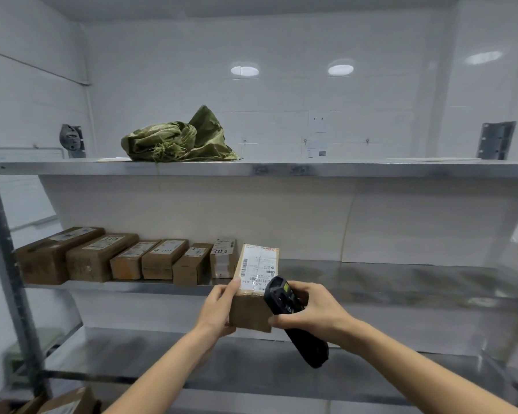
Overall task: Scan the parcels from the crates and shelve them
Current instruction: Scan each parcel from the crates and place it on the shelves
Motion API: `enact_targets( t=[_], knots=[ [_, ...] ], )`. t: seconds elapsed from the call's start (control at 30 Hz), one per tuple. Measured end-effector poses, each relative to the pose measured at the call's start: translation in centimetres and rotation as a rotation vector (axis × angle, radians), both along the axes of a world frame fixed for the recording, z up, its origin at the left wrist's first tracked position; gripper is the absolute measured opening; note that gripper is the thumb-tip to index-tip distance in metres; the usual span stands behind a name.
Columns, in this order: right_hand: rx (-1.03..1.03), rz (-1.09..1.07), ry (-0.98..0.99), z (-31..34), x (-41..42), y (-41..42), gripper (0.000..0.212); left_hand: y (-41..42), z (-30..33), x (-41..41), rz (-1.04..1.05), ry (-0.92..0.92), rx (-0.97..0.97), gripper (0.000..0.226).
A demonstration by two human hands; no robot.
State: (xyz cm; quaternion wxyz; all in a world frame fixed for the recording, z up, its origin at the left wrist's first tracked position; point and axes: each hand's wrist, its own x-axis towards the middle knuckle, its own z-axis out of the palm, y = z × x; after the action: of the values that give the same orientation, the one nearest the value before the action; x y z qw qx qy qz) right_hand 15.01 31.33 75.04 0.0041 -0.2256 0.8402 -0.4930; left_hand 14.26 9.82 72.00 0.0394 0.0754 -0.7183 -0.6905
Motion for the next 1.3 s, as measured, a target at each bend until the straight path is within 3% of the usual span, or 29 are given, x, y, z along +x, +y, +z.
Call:
enact_targets(
  t=[0.2, 0.33, 0.53, 0.67, 0.87, 1.1, 1.3],
  knots=[
    [-0.03, 0.02, -0.039, -0.7, -3.1, 2.0, 0.036, 0.0, -1.6, -2.5, -0.131, -0.019, -0.04, 0.034],
    [-0.043, 0.014, -0.064, -1.0, -6.3, 1.9, 0.039, 0.0, -2.0, -5.2, -0.114, 0.021, -0.079, 0.037],
    [-0.017, 0.017, -0.117, -2.1, -12.7, 0.2, 0.042, -1.4, -3.4, -11.1, -0.048, 0.027, -0.048, 0.07],
    [0.011, 0.004, -0.152, -3.2, -17.6, -1.2, 0.049, -2.6, -4.6, -15.6, -0.019, -0.01, -0.011, 0.051],
    [0.039, -0.039, -0.202, -4.6, -24.0, -2.7, 0.049, -3.8, -5.6, -21.8, 0.011, -0.01, -0.046, 0.062],
    [0.055, -0.046, -0.221, -4.8, -28.7, -3.0, 0.046, -3.6, -5.5, -25.8, 0.111, 0.008, -0.097, 0.031],
    [0.056, 0.013, -0.228, -4.9, -32.0, -3.2, 0.047, -4.1, -5.8, -28.4, 0.164, -0.043, -0.049, 0.048]
  ],
)
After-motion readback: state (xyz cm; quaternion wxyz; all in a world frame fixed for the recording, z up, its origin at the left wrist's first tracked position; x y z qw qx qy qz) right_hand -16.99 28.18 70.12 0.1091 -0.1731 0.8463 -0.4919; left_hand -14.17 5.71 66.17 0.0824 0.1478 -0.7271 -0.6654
